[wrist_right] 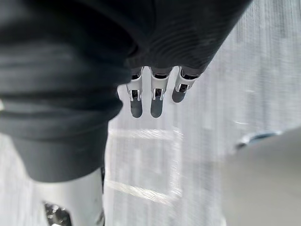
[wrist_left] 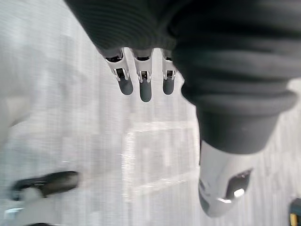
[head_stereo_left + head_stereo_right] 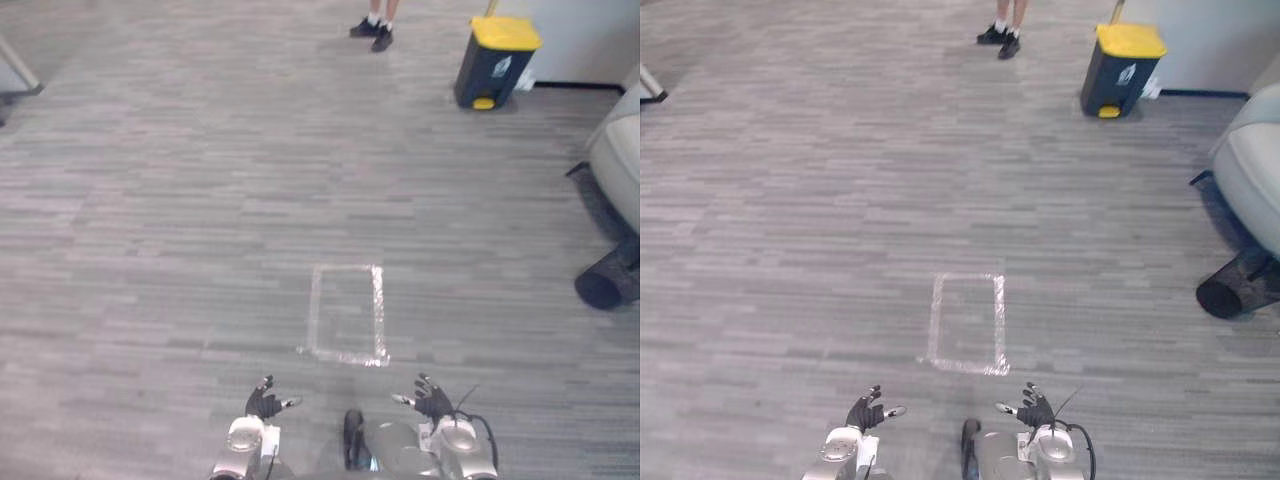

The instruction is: Organize the slippers on the shoe rack

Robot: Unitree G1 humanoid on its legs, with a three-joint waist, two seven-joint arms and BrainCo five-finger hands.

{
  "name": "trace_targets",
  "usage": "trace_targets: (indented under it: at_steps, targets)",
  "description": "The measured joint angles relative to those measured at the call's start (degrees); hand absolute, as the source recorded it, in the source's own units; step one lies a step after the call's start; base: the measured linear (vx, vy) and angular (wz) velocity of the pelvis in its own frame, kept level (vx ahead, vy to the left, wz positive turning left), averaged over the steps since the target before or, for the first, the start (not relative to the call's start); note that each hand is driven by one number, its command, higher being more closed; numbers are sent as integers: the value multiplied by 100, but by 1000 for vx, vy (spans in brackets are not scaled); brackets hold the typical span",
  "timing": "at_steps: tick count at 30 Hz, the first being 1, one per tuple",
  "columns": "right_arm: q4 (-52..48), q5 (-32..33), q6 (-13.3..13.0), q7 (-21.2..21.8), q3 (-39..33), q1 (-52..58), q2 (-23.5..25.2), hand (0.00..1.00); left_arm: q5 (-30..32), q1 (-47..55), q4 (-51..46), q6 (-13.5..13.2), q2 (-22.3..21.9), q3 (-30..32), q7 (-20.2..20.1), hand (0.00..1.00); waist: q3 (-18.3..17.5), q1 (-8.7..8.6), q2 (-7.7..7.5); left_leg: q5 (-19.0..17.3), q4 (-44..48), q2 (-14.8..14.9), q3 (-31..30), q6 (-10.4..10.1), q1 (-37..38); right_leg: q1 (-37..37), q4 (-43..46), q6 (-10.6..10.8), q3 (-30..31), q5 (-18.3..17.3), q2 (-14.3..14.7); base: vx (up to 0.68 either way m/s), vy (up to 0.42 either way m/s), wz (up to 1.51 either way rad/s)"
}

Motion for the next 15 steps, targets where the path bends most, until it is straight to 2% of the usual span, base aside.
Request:
trace_targets:
  at_steps: [1, 2, 3, 4, 5, 6, 7, 8, 9, 10, 11, 13, 14, 15]
  targets:
    - [94, -2, -1, 0, 3, -62, 7, 0, -1, -2, -112, -3, 3, 31, 7, 0, 7, 124, -61, -212, -808, -244, -13, 29, -190, 116, -38, 79, 227, 14, -69, 513, 88, -150]
    - [352, -7, -2, -3, -17, -211, 1, 0, -4, -31, -159, -20, 14, 88, 15, 0, 44, 350, -68, -259, -2546, -729, -482, -13, -436, 355, -199, 211, 711, -63, -140, 506, 127, -157]
    - [390, -8, -4, -6, -31, -227, -9, 0, -6, -36, -145, -21, 24, 84, 16, 0, 26, 378, -43, -180, -2960, -817, -650, -64, -454, 404, -243, 272, 797, -100, -142, 505, 190, -185]
    - [418, -10, -1, -28, -9, -189, -58, 0, -6, -5, -54, -7, 19, 66, 19, 0, -75, 430, 98, 488, -3990, -976, -1153, -179, -483, 565, -324, 413, 1161, -265, -106, 521, 235, -143]
    - [465, -11, 12, -43, 23, -180, 9, 0, -8, -13, 72, -7, 98, 71, 26, 0, -166, 425, 83, 789, -3773, -1092, -1123, 114, -454, 654, -139, 649, 1478, -498, -224, 551, 222, -129]
    - [439, -12, 4, -39, 14, -178, 33, 0, -7, -51, 147, 0, 152, 65, 34, 0, -215, 356, 2, 696, -3754, -1138, -1105, 182, -418, 607, -46, 692, 1507, -517, -345, 568, 208, -86]
    - [424, -13, -2, -43, -2, -90, 60, 0, -7, -87, 224, 0, 245, 20, 47, 0, -282, 287, -134, 433, -3736, -1225, -872, 258, -361, 440, 283, 780, 1581, -554, -497, 650, 219, -70]
    - [433, -13, 3, -46, -10, -98, 58, 0, -7, -116, 334, 7, 301, -103, 52, 0, -300, 325, -210, 226, -3705, -1230, -600, 327, -240, 220, 794, 823, 1680, -573, -570, 613, 233, -91]
    - [444, -13, 5, -49, -7, -98, 65, 0, -6, -143, 406, 14, 331, -159, 47, 0, -289, 332, -233, 135, -3737, -1232, -410, 405, -60, 1, 1388, 970, 1688, -495, -584, 573, 259, -95]
    - [463, -15, 4, -51, -6, -116, 79, 0, -5, -147, 464, 22, 349, -209, 46, 0, -283, 348, -237, 85, -3879, -1229, -231, 446, 228, -249, 2060, 1281, 1653, -312, -602, 352, 195, -103]
    - [481, -16, -3, -50, -2, -121, 75, 0, -6, -149, 528, 27, 403, -345, 55, 0, -231, 353, -226, 47, -4133, -1218, -7, 508, 711, -561, 2884, 1450, 1490, -267, -698, 423, 229, -101]
    - [478, -15, -28, -42, 36, -186, 76, 0, -6, -175, 602, 40, 460, -471, 55, 0, -190, 337, -171, 30, -4400, -1210, 92, 535, 1178, -818, 3435, 1252, 846, -476, -888, 341, 149, -69]
    - [476, -19, -56, -42, 124, -235, 75, 0, -6, -223, 598, 43, 504, -563, 67, 0, -185, 276, -112, 28, -4700, -1165, 188, 539, 1512, -1128, 3563, 952, 175, -660, -1003, 428, 76, -45]
    - [472, -21, -70, -37, 194, -285, 79, 0, -6, -313, 598, 45, 524, -558, 77, 0, -178, 243, -108, 26, -4952, -1114, 277, 538, 1717, -1426, 3406, 832, -247, -749, -999, 358, 49, -38]
